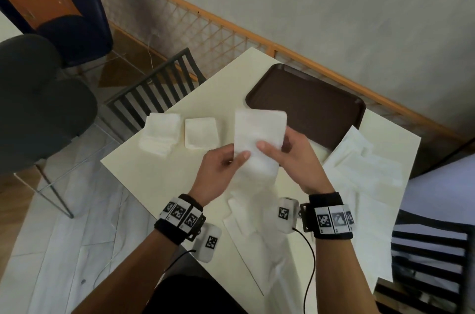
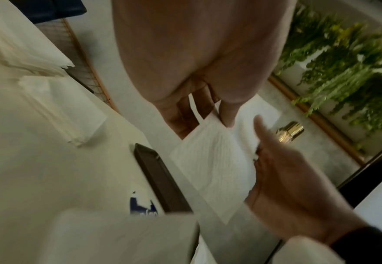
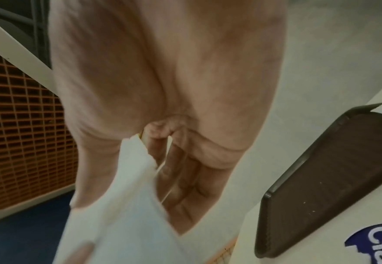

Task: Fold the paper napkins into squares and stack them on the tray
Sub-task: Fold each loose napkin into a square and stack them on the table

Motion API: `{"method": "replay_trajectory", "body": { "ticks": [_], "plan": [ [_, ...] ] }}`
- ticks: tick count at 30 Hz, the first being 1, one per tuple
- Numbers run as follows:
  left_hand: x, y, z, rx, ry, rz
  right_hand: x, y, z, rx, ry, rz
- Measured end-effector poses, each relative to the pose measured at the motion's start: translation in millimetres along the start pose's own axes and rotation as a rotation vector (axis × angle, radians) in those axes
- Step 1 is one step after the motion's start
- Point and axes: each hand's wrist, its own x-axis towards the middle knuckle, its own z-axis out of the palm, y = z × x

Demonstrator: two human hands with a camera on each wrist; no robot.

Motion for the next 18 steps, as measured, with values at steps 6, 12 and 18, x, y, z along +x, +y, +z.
{"method": "replay_trajectory", "body": {
  "ticks": [6,12,18],
  "plan": [
    [2.7,26.7,-13.6,-0.065,0.069,0.099,0.5,20.7,9.6,0.047,0.098,-0.066],
    [2.8,31.5,-24.4,-0.048,0.041,0.226,-3.2,16.5,24.9,0.244,0.176,-0.158],
    [0.5,35.0,-28.2,-0.116,0.025,0.231,-0.2,19.8,38.2,0.345,0.150,-0.179]
  ]
}}
